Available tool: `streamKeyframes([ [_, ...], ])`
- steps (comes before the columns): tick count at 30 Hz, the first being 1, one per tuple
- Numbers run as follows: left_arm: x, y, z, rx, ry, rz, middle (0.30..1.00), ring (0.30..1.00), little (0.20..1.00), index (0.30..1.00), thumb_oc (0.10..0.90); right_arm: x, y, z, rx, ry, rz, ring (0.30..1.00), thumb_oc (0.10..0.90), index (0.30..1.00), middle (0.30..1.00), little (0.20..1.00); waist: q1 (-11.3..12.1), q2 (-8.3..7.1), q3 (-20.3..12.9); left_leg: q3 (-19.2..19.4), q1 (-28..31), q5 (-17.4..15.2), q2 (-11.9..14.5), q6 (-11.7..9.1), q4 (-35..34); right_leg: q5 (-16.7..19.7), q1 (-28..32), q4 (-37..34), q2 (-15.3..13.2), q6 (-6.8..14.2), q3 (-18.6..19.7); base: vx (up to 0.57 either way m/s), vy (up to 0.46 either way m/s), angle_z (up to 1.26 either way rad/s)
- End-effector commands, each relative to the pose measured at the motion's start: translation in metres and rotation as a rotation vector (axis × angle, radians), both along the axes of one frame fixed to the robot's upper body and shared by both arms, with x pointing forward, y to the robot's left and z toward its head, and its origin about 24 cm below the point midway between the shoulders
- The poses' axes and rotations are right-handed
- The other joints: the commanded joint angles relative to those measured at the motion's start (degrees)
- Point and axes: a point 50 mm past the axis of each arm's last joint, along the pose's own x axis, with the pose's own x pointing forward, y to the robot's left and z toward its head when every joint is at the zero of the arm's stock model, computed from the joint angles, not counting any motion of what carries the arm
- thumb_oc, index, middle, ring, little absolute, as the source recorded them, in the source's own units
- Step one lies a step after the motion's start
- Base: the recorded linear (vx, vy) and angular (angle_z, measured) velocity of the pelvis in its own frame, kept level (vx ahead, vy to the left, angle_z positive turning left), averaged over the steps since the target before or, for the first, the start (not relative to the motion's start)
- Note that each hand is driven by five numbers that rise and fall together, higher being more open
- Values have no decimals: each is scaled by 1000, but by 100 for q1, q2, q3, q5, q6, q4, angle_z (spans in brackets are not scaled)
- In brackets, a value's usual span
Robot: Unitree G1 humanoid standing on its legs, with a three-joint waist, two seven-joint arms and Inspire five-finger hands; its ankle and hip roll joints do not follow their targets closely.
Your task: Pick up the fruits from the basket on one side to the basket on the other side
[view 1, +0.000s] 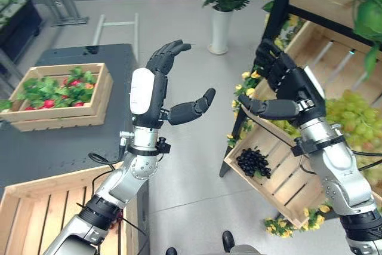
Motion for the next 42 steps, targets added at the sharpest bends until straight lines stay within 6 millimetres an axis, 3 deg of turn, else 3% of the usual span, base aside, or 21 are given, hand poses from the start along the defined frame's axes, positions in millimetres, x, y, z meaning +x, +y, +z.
streamKeyframes([
  [1,5,25,18,-14,-126,147,900,900,900,900,800,-5,12,47,119,-231,115,900,800,900,900,900,221,90,-345,-188,93,-519,-366,134,15,-75,171,10,249,-107,-421,40,-16,31],
  [7,-6,62,-1,32,-50,310,900,900,900,900,800,-8,26,11,160,-89,177,900,800,900,900,900,531,112,-363,-404,-9,-485,-464,149,15,-138,208,10,207,-147,-624,65,-5,31],
  [21,-40,133,-38,214,182,629,900,900,900,900,800,-17,39,-70,56,217,150,900,800,900,900,900,1107,136,-140,-943,-143,-253,-595,130,29,-276,276,169,152,-187,-1127,70,22,28],
  [27,-56,163,-60,330,341,730,900,900,900,900,800,-24,39,-97,-7,334,147,900,800,900,900,900,1168,210,40,-1014,-302,-243,-601,119,169,-420,85,441,178,-223,-1232,37,80,12],
  [31,-62,180,-68,415,423,755,900,900,900,900,800,-27,33,-108,-82,385,194,900,800,900,900,900,1158,258,389,-999,-576,-215,-601,117,357,-527,-259,806,182,-263,-1305,-49,105,3],
  [37,-55,188,-70,470,457,740,900,900,900,900,800,-27,29,-119,-169,427,226,900,800,900,900,900,1108,263,796,-968,-831,-204,-600,126,536,-608,-552,1081,185,-274,-1370,-72,75,14],
  [42,-41,194,-62,719,487,743,900,900,900,900,800,-28,22,-127,-227,469,252,900,800,900,900,900,1007,229,1161,-903,-1019,-158,-583,129,622,-617,-762,1224,205,-255,-1379,-66,59,8],
])
